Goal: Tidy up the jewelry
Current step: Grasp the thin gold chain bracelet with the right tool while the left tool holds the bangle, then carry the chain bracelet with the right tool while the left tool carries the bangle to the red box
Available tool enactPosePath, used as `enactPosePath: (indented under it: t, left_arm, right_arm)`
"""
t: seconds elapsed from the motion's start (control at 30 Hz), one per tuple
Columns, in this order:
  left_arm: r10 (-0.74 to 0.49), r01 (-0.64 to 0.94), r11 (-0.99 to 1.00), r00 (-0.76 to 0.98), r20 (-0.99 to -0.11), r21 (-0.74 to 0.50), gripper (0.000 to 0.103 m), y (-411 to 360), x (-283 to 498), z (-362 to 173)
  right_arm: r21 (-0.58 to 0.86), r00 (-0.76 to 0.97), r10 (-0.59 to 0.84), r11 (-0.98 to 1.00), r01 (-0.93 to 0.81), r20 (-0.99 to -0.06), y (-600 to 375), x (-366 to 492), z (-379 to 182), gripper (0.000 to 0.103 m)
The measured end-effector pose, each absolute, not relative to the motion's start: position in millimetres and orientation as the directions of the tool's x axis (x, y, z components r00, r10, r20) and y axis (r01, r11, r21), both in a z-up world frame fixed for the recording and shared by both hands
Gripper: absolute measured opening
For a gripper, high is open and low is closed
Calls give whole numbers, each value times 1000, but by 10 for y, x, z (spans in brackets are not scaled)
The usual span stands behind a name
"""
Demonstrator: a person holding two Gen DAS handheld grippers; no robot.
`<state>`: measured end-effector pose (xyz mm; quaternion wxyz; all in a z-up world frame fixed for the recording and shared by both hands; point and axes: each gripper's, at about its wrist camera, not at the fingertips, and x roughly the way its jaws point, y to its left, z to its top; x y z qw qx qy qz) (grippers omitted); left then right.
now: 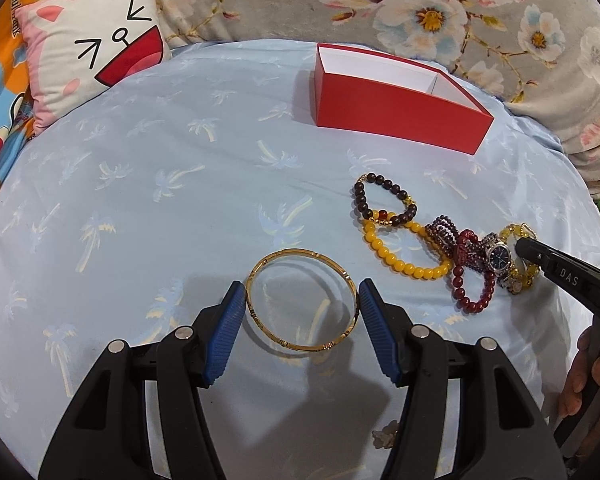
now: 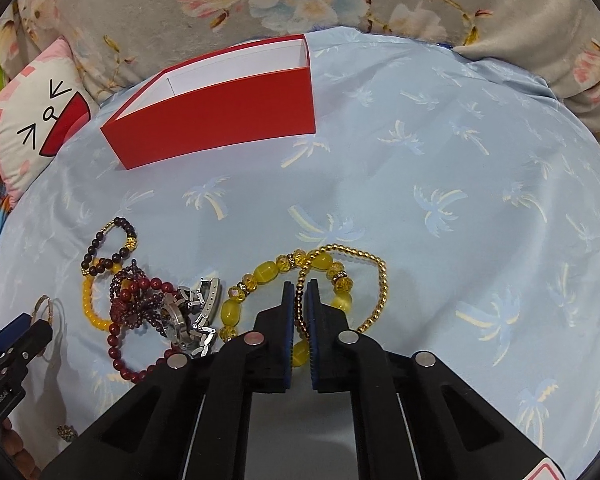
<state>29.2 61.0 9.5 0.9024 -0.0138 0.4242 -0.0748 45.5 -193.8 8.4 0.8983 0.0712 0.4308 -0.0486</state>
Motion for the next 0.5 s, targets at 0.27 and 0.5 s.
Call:
enactPosePath:
  t: [0.27,0.5]
  left_arm:
    - [-156,140,986,648,-746,-85,56,557,249,214]
    - [-173,163,983,681,-711,-83,56,495,242,499]
  right_arm:
    - [134,664,5,980,144,-748,-2018,310,261,4]
    - [175,721,32,977,124,-692,-2057,115,669,4]
